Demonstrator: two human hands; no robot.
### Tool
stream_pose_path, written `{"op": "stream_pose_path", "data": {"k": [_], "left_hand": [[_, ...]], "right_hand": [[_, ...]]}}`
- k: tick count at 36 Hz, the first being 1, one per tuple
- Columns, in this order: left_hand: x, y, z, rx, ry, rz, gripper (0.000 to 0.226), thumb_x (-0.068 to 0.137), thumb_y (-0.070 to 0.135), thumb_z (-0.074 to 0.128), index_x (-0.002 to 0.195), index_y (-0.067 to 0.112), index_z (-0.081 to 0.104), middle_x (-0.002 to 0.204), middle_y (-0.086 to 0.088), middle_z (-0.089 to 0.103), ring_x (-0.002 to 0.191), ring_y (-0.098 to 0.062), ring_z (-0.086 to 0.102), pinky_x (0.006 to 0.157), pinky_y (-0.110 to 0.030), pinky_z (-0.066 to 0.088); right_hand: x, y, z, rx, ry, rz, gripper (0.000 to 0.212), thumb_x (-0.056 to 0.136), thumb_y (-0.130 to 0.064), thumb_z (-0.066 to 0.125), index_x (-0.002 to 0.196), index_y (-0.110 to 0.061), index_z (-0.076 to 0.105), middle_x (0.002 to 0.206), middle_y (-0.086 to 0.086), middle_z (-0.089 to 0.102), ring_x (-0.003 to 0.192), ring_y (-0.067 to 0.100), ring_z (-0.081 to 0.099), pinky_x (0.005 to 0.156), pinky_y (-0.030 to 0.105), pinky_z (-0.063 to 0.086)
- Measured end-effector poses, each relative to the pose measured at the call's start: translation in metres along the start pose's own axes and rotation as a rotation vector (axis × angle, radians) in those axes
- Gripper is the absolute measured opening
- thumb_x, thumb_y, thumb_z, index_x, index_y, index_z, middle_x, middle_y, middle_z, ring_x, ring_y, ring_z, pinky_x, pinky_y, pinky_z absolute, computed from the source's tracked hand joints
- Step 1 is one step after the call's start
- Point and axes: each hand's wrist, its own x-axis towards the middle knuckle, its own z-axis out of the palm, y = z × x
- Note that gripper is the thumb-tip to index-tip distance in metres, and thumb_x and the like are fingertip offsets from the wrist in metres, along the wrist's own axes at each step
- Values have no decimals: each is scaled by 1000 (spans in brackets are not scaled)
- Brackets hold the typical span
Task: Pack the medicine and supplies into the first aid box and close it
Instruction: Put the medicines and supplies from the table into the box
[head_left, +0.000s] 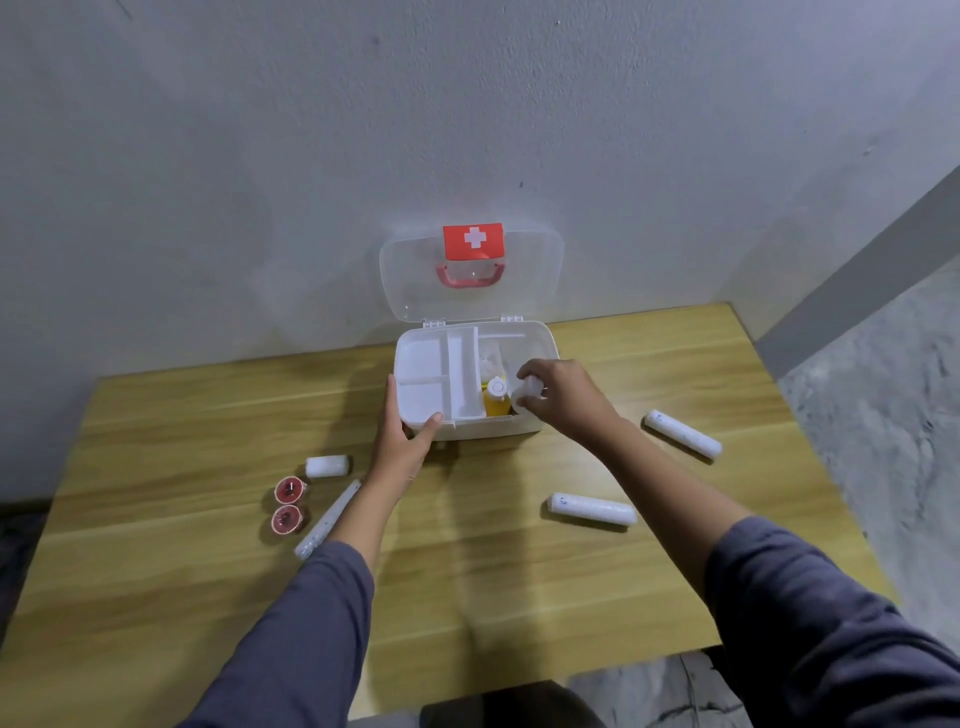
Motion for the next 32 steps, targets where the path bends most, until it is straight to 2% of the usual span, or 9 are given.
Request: {"op": "stream_pose_path", "data": {"k": [3, 5, 9, 12, 14, 17, 22, 27, 32], "left_hand": [[-1, 2, -1, 6, -5, 2, 84, 87, 24, 62, 147, 30, 3, 158, 6, 9, 144, -14, 11, 114, -32, 19], [-1, 3, -1, 10, -12, 2, 84, 87, 24, 61, 147, 30, 3, 158, 5, 8, 144, -14, 11, 116, -36, 18], [-1, 2, -1, 32, -13, 11, 84, 87, 27, 61, 147, 30, 3, 158, 5, 9, 144, -15, 13, 117, -37, 19], [0, 0, -1, 40, -12, 16, 84, 86, 28, 61, 147, 29, 3, 158, 4, 12, 143, -15, 15, 116, -36, 19], [1, -1, -1, 32, -12, 20, 84, 86, 28, 62, 147, 28, 4, 157, 3, 14, 143, -15, 18, 117, -38, 20], [-1, -2, -1, 13, -7, 28, 83, 87, 23, 61, 147, 25, 5, 157, 2, 14, 143, -14, 18, 118, -37, 19], [-4, 0, 4, -15, 14, 58, 79, 89, 17, 59, 147, 20, 6, 156, 2, 17, 141, -11, 21, 116, -29, 20], [-3, -2, 5, -28, 41, 56, 78, 89, 15, 58, 148, 20, 7, 155, 1, 20, 139, -10, 25, 111, -23, 23], [-1, -5, 8, -22, 62, 56, 78, 89, 17, 59, 148, 22, 8, 156, 3, 20, 139, -8, 26, 108, -20, 24]], "right_hand": [[-10, 2, 7, 92, 82, -18, 34, 83, -13, 63, 116, -9, 59, 115, 10, 65, 104, 26, 60, 91, 41, 52], [-21, 1, 11, 166, 169, -6, 36, 86, -13, 60, 122, -11, 56, 122, 7, 62, 109, 22, 57, 95, 34, 48], [-55, 10, 28, 260, 402, 28, 35, 88, -11, 56, 123, -13, 54, 123, 4, 60, 113, 18, 54, 91, 15, 35], [-84, 31, 52, 224, 400, 80, 41, 88, -16, 54, 128, -10, 51, 130, 8, 55, 123, 20, 46, 98, 8, 25], [-102, 47, 70, 121, 350, 93, 51, 88, -32, 46, 132, -6, 48, 136, 13, 50, 131, 24, 40, 109, 18, 24], [-118, 66, 96, -95, 258, 136, 67, 86, -45, 33, 139, -5, 38, 148, 15, 39, 141, 30, 28, 114, 44, 24], [-120, 96, 107, -300, 177, 277, 73, 88, -52, 20, 146, -7, 18, 157, 12, 17, 145, 24, 9, 115, 40, -1], [-108, 123, 88, -326, 230, 401, 76, 87, -53, 11, 147, -7, 14, 158, 12, 10, 147, 26, 6, 116, 48, 1], [-87, 153, 60, -337, 292, 463, 74, 88, -49, 14, 147, -4, 13, 157, 17, 11, 146, 30, 7, 116, 51, 3]]}}
